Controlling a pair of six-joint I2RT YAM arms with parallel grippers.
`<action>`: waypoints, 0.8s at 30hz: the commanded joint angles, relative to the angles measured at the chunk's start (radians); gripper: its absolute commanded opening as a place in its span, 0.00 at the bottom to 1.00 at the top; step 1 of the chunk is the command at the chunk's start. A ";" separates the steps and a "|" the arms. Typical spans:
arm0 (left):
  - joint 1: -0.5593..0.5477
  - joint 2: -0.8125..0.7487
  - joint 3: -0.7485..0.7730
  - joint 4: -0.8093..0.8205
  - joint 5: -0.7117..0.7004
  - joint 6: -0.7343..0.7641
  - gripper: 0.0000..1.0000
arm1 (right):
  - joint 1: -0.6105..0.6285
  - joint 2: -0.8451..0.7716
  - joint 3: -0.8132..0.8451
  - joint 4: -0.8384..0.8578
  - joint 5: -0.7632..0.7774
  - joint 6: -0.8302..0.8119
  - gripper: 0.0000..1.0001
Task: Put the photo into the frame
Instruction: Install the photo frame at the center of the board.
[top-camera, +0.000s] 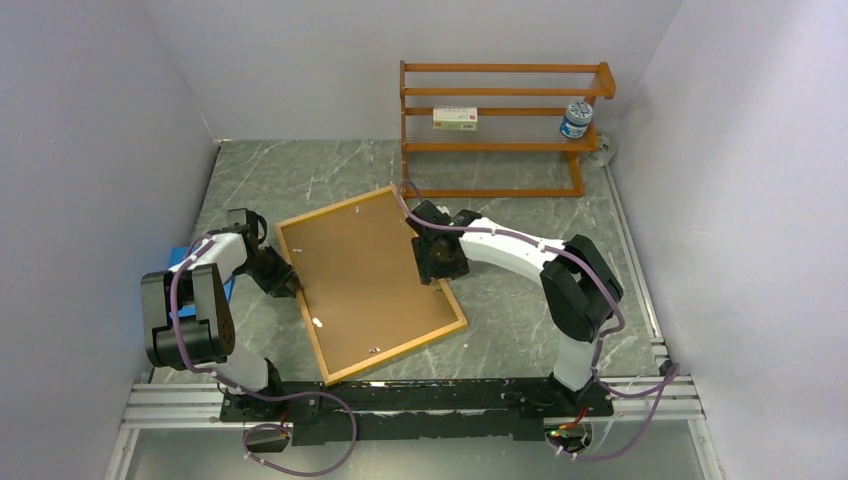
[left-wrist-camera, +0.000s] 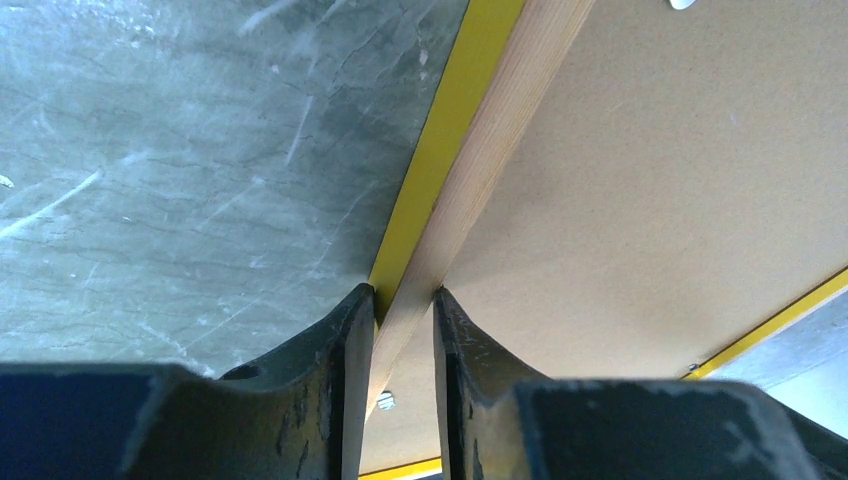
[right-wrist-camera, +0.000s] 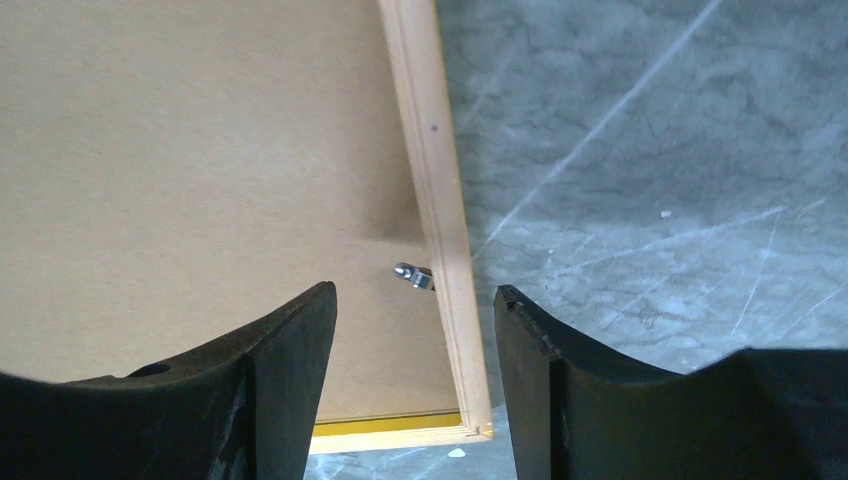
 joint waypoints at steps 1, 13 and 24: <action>-0.006 -0.045 0.010 0.024 0.042 -0.026 0.34 | -0.004 -0.018 0.086 0.063 -0.007 -0.042 0.64; -0.003 -0.017 0.049 -0.032 0.020 -0.009 0.49 | -0.019 0.326 0.508 0.134 0.200 -0.150 0.75; -0.004 0.011 0.056 -0.034 0.020 -0.014 0.49 | -0.064 0.479 0.641 0.157 0.233 -0.222 0.79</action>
